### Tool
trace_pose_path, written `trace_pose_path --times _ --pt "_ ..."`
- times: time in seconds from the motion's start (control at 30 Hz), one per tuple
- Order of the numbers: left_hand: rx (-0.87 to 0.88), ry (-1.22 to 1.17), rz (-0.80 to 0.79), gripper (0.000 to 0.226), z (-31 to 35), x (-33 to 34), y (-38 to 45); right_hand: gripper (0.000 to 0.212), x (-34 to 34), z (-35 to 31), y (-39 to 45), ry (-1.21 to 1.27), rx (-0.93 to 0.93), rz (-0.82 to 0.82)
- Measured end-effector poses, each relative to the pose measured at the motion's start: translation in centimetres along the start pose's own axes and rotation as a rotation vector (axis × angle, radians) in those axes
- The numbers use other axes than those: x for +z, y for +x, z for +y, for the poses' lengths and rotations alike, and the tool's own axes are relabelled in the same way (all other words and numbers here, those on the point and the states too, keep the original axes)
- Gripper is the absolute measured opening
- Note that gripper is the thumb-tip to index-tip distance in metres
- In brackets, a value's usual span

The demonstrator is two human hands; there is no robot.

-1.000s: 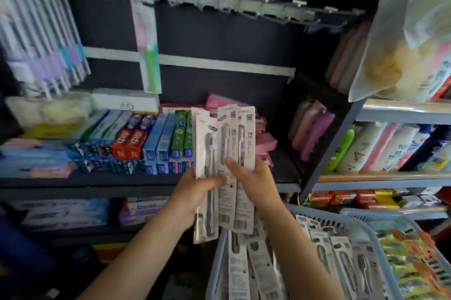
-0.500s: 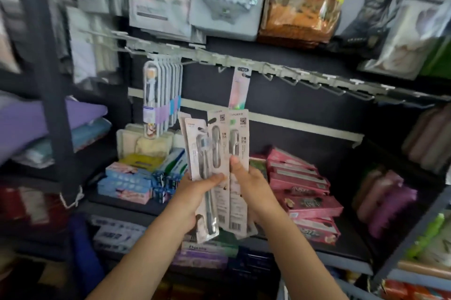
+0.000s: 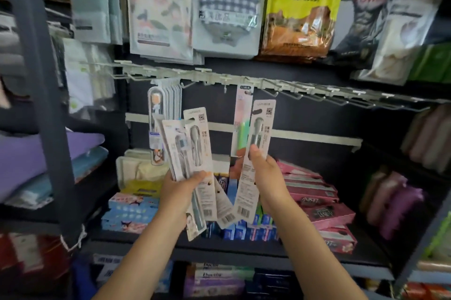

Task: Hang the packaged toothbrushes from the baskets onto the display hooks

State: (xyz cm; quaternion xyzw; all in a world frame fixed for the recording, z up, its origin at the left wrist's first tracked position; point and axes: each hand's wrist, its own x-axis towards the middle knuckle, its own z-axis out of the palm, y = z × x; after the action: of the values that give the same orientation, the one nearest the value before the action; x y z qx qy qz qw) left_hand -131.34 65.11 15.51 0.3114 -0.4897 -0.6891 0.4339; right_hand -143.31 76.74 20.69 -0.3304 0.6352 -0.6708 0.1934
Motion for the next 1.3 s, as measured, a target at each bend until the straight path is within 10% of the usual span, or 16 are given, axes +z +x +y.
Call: trace_pose_path --times 0.23,0.43,1.3 --pt "-0.009 0.005 -0.032 0.029 0.9 -0.1 1.0 0.040 1.5 -0.6 2.2 0.032 0.202 -0.014" --pt "0.027 -0.016 0.001 0.040 1.7 -1.3 1.3 0.014 2.6 -1.1 3.0 -0.231 0.013 -0.045" --pt "0.079 0.036 0.006 0.044 1.9 -2.6 3.2 0.027 5.0 -2.9 6.2 -0.095 -0.171 0.183"
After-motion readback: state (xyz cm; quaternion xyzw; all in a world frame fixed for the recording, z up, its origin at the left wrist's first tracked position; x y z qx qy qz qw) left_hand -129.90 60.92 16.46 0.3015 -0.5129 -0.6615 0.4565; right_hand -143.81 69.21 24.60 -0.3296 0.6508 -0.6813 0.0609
